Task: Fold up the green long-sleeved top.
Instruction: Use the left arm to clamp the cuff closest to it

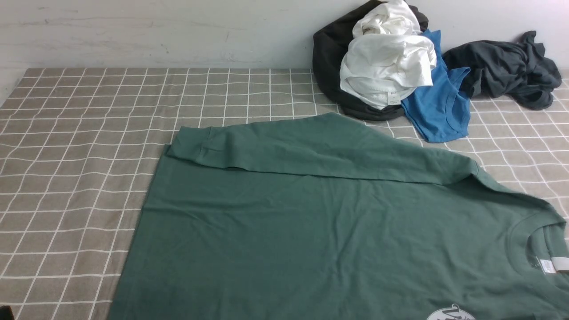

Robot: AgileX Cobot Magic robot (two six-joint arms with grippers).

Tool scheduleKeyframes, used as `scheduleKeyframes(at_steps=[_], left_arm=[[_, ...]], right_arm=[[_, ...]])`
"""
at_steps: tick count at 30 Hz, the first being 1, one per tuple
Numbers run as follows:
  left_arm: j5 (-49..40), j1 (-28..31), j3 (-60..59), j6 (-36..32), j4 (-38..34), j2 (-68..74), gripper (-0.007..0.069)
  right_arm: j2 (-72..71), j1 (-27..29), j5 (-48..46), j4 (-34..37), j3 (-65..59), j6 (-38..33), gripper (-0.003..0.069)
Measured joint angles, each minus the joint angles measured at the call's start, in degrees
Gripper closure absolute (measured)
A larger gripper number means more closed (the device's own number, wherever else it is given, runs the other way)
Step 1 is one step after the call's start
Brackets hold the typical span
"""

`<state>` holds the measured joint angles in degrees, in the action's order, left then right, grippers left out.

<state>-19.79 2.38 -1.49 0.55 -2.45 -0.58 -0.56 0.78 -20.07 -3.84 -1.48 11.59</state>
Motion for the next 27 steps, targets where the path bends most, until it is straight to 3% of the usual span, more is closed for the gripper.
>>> scheduleKeyframes(at_steps=[15,20,23,24,25,26,27], left_arm=[[0.2,0.0,0.0,0.1,-2.5,0.0,0.0631],[1.8,0.0,-0.1,5.8,-21.3,0.0,0.0631],[2.7,0.0,-0.1,11.3,-40.2,0.0,0.0631],[2.7,0.0,-0.1,11.5,-40.2,0.0,0.0631],[3.5,0.0,-0.1,12.1,-48.1,0.0,0.0631],[3.5,0.0,-0.1,12.1,-48.7,0.0,0.0631],[3.6,0.0,-0.1,11.6,-52.8,0.0,0.0631]], right_arm=[[0.0,0.0,0.0,0.0,0.0,0.1,0.0666],[0.0,0.0,-0.1,3.8,0.0,4.0,0.0666],[0.0,0.0,-0.2,13.7,0.0,10.3,0.0666],[0.0,0.0,-0.2,15.3,0.0,11.3,0.0666],[0.0,0.0,-0.2,22.4,0.0,15.7,0.0666],[0.0,0.0,-0.2,24.3,0.0,16.8,0.0666],[0.0,0.0,-0.2,31.3,-0.1,20.6,0.0666]])
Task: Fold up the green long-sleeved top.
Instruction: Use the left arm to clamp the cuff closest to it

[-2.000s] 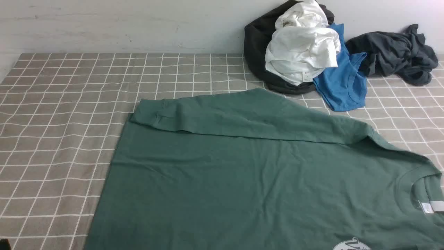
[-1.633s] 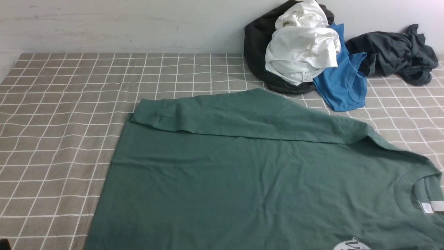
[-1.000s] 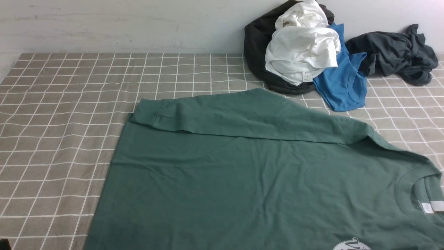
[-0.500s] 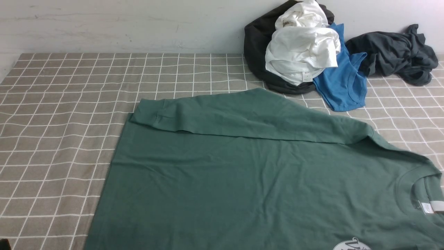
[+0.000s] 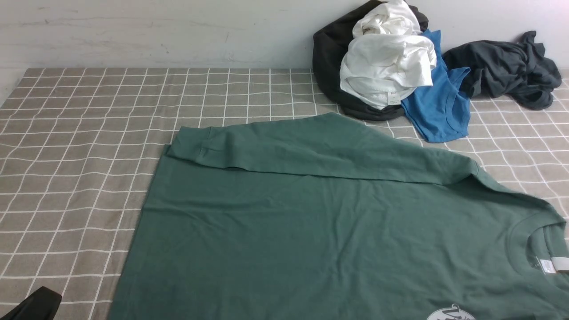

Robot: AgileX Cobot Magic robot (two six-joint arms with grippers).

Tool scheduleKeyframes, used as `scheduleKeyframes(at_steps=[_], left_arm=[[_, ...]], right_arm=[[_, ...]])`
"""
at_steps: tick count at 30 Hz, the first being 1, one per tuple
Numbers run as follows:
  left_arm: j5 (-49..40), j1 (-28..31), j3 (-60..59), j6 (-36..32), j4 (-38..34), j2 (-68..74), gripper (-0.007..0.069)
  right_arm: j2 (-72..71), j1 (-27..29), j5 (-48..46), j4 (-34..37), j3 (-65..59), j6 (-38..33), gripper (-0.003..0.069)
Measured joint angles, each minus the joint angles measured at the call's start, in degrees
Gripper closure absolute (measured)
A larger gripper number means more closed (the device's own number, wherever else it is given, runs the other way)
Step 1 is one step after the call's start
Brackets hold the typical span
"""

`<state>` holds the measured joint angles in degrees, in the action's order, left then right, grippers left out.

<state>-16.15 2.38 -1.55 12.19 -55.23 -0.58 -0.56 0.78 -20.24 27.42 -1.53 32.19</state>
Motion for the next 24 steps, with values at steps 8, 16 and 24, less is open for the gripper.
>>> scheduleKeyframes(at_steps=[8,16,24], left_arm=[[-0.8,0.0,0.1,-5.7,-4.2,0.0,0.0631],[-11.9,0.0,12.6,-24.4,-3.2,1.6,0.0631],[-34.2,-2.1,34.3,-34.2,22.3,27.3,0.0631]], right_arm=[[0.0,0.0,-0.4,7.6,0.0,1.2,0.0666],[0.1,0.0,-4.0,5.3,2.6,-14.0,0.0666],[25.1,-0.6,-16.0,-9.9,28.8,-36.2,0.0666]])
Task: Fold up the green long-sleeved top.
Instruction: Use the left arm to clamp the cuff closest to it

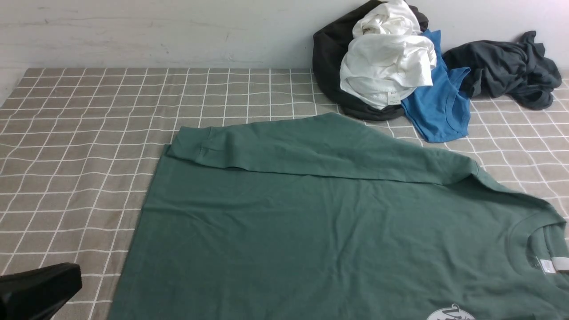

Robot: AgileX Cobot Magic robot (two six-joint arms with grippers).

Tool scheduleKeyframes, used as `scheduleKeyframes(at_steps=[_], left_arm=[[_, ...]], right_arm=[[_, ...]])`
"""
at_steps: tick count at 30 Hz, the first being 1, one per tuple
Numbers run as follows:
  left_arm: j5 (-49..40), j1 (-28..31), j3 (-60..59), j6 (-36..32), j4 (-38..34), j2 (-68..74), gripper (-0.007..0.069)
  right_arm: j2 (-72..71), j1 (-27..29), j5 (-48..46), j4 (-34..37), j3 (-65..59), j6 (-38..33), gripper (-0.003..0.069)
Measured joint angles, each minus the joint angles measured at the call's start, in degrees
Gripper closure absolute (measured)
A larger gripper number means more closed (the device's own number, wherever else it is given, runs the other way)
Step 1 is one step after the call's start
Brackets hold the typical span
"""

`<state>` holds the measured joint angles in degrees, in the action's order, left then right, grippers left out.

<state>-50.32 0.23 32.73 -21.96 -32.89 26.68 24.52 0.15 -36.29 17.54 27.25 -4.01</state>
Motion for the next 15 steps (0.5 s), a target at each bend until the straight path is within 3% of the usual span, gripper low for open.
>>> scheduleKeyframes(at_steps=[1,5,7,10,11,15], left_arm=[[-1.0,-0.1,0.5,-0.1,1.7,0.6,0.0631],[-10.1,-4.1,5.9,0.1,17.2,12.4,0.0628],[-12.7,-8.6,6.1,0.5,22.2,17.7,0.0615],[-13.0,-15.9,6.0,0.5,24.8,24.0,0.0565],[-13.0,-15.9,6.0,0.5,24.8,24.4,0.0561],[-10.0,-24.1,4.6,1.3,27.0,33.0,0.0426]], right_arm=[[0.7,-0.1,0.0,-0.2,0.0,-0.5,0.0666],[12.9,-3.2,-14.2,-1.6,13.5,-7.6,0.0666],[17.6,-6.8,-21.0,-1.4,16.8,-9.6,0.0666],[23.0,-13.2,-30.3,-1.4,18.1,-12.1,0.0666],[23.6,-14.0,-31.3,-1.4,18.1,-12.3,0.0666],[28.0,-21.1,-34.7,-1.7,18.1,-13.7,0.0666]])
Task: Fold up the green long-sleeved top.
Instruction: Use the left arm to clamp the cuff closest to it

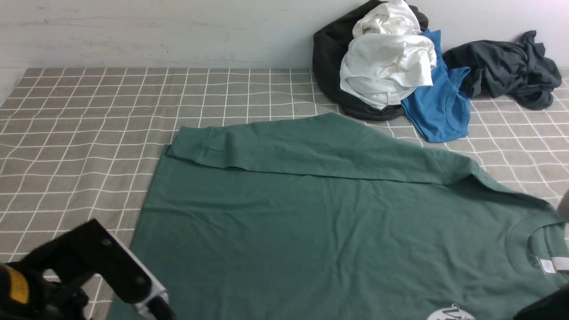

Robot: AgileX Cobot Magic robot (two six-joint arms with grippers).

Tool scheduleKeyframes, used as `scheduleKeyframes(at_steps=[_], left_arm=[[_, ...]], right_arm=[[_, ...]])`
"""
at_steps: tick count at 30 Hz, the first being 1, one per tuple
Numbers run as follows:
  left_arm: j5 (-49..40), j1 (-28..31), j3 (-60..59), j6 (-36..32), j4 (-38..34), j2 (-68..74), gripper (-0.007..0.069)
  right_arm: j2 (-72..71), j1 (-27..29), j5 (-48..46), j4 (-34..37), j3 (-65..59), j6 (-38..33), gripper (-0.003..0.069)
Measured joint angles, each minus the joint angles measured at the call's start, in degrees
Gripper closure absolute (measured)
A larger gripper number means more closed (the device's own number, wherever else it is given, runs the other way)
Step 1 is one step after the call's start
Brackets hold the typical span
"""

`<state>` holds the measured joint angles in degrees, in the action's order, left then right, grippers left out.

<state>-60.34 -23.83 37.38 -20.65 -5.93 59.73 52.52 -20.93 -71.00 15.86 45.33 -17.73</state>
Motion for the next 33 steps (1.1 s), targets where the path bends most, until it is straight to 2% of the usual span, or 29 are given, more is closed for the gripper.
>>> scheduleKeyframes(at_steps=[1,2,3,5,8,11,19,23,28,30,31,33], left_arm=[[0.5,-0.3,-0.1,0.2,0.1,0.9,0.0411],[1.8,-1.1,-0.4,0.8,0.1,4.1,0.0351],[2.3,-1.2,-0.5,0.9,0.1,5.1,0.0337],[5.8,-1.6,-0.8,1.3,0.1,11.6,0.0254],[9.7,-1.6,-0.8,1.4,0.1,16.7,0.0207],[12.7,-1.6,-0.8,1.6,-0.8,22.2,0.019],[14.0,-1.6,-0.8,0.5,-4.3,29.0,0.019],[14.0,-1.6,-0.8,0.4,-4.4,29.0,0.0237],[13.8,-1.6,-0.5,0.4,-4.6,29.0,0.0445],[13.3,-1.6,-0.1,0.4,-4.6,29.0,0.0489],[12.4,-1.6,0.5,0.4,-4.7,29.0,0.0554],[11.4,-1.6,1.4,0.4,-4.8,29.0,0.0599]], right_arm=[[0.1,-0.2,0.0,0.0,0.0,-0.1,0.0666],[0.5,-1.4,0.0,-0.2,0.0,-0.2,0.0666],[0.6,-1.6,0.0,-0.2,0.0,-0.2,0.0666],[0.6,-2.0,2.1,-0.5,0.0,-0.3,0.0666],[0.6,-2.1,4.1,-1.1,0.0,-0.4,0.0666],[0.6,-2.2,5.3,-1.4,0.0,-0.5,0.0666],[0.6,-2.2,6.5,-1.5,0.0,-1.2,0.0666],[0.6,-2.2,6.5,-1.5,0.0,-1.5,0.0666],[0.6,-2.2,6.5,-1.5,0.0,-1.7,0.0666],[0.6,-2.2,6.5,-1.5,0.0,-1.7,0.0666],[0.6,-2.2,6.5,-1.5,0.0,-1.7,0.0666],[0.6,-2.2,6.5,-1.5,0.0,-1.8,0.0666]])
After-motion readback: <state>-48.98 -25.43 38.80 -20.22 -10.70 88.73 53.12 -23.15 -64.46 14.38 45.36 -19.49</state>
